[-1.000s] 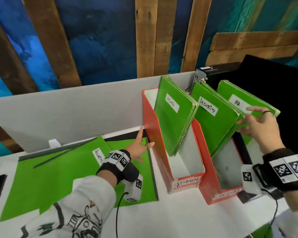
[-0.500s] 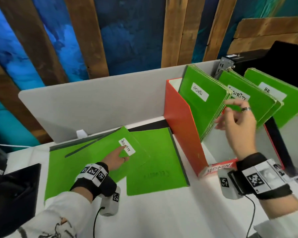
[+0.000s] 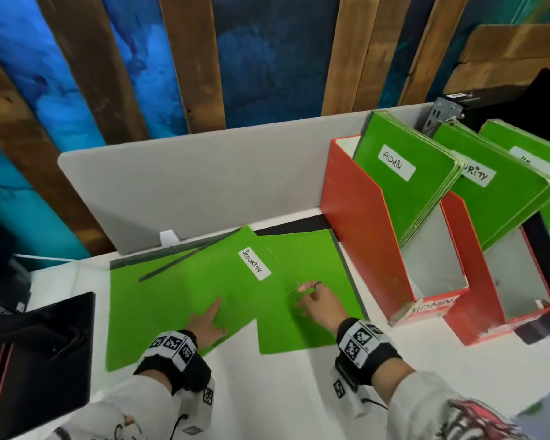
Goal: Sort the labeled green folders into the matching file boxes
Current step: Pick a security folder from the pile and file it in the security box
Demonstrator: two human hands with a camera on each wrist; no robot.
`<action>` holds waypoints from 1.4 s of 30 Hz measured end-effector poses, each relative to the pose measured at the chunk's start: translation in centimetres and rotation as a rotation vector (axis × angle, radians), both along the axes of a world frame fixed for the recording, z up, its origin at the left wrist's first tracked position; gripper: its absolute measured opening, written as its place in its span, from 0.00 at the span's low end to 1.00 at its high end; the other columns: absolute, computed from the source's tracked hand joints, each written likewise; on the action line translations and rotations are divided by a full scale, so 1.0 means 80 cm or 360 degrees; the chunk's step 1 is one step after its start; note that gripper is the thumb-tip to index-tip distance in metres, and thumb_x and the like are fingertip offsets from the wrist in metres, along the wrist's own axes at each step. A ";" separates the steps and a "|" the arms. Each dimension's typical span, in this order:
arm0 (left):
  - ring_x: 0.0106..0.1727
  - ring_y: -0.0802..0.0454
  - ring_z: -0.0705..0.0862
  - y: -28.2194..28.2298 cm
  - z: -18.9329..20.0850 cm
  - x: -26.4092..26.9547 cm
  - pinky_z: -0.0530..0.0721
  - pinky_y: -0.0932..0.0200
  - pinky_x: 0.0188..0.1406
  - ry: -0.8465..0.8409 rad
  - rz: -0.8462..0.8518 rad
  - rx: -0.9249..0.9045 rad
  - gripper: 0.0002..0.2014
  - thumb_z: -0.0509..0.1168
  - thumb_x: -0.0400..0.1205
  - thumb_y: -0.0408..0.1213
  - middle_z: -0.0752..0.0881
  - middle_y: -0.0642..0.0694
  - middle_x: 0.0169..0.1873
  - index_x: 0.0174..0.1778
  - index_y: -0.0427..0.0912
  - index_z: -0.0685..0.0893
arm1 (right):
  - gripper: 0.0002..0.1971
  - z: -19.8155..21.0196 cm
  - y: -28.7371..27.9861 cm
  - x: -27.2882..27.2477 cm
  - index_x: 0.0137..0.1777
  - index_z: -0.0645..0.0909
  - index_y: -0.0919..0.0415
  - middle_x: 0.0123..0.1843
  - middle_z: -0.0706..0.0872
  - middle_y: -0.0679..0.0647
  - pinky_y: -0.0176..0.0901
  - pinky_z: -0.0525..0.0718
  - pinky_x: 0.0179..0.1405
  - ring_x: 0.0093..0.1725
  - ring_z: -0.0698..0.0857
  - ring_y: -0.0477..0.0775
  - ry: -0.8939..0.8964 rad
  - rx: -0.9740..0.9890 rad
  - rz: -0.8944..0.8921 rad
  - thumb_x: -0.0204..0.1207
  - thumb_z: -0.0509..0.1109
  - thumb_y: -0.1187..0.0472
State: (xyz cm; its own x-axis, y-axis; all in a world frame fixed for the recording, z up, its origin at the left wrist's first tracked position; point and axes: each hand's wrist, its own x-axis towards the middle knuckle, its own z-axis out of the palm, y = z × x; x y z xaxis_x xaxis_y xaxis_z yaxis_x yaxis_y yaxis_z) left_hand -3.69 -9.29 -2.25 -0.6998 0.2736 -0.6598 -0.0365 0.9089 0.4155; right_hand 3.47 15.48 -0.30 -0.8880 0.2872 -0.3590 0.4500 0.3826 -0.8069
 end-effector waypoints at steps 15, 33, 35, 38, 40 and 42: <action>0.82 0.34 0.36 -0.009 0.013 0.011 0.48 0.41 0.82 -0.0045 -0.0172 0.0003 0.42 0.60 0.84 0.42 0.46 0.45 0.84 0.81 0.54 0.34 | 0.38 -0.026 -0.054 -0.076 0.78 0.55 0.52 0.71 0.72 0.62 0.56 0.82 0.57 0.67 0.74 0.63 -0.0160 -0.0988 -0.0967 0.73 0.73 0.64; 0.77 0.42 0.69 -0.020 0.016 -0.010 0.69 0.48 0.76 0.0337 0.0302 0.0311 0.35 0.69 0.78 0.34 0.66 0.40 0.79 0.80 0.43 0.60 | 0.20 -0.022 0.058 0.020 0.67 0.71 0.57 0.57 0.86 0.65 0.71 0.84 0.53 0.48 0.88 0.65 -0.0531 -0.0633 -0.0478 0.79 0.60 0.75; 0.77 0.40 0.69 -0.015 0.009 -0.006 0.70 0.44 0.76 0.0249 0.0310 0.0292 0.37 0.71 0.77 0.36 0.68 0.38 0.77 0.80 0.44 0.60 | 0.22 -0.023 0.069 0.036 0.68 0.70 0.55 0.58 0.86 0.65 0.70 0.84 0.53 0.51 0.88 0.66 -0.0593 -0.0629 -0.0403 0.79 0.59 0.75; 0.69 0.43 0.75 -0.003 0.004 -0.001 0.75 0.52 0.70 0.0104 0.0325 0.0376 0.36 0.69 0.78 0.33 0.74 0.37 0.71 0.80 0.43 0.60 | 0.21 -0.022 0.073 0.048 0.67 0.70 0.52 0.59 0.86 0.65 0.70 0.83 0.57 0.57 0.86 0.70 -0.0600 -0.0638 -0.0359 0.80 0.58 0.75; 0.59 0.47 0.78 0.006 0.005 0.001 0.76 0.56 0.63 0.0016 0.0307 0.0443 0.35 0.68 0.79 0.32 0.77 0.36 0.66 0.80 0.41 0.59 | 0.20 -0.018 0.071 0.050 0.63 0.72 0.50 0.59 0.87 0.64 0.72 0.82 0.57 0.58 0.86 0.70 -0.0563 -0.0698 -0.0333 0.80 0.58 0.75; 0.56 0.48 0.78 0.009 0.003 0.000 0.76 0.56 0.63 -0.0015 0.0336 0.0488 0.35 0.68 0.79 0.32 0.78 0.35 0.66 0.80 0.40 0.59 | 0.20 -0.015 0.071 0.050 0.60 0.74 0.48 0.57 0.87 0.62 0.71 0.83 0.54 0.55 0.86 0.68 -0.0482 -0.0832 -0.0354 0.81 0.58 0.75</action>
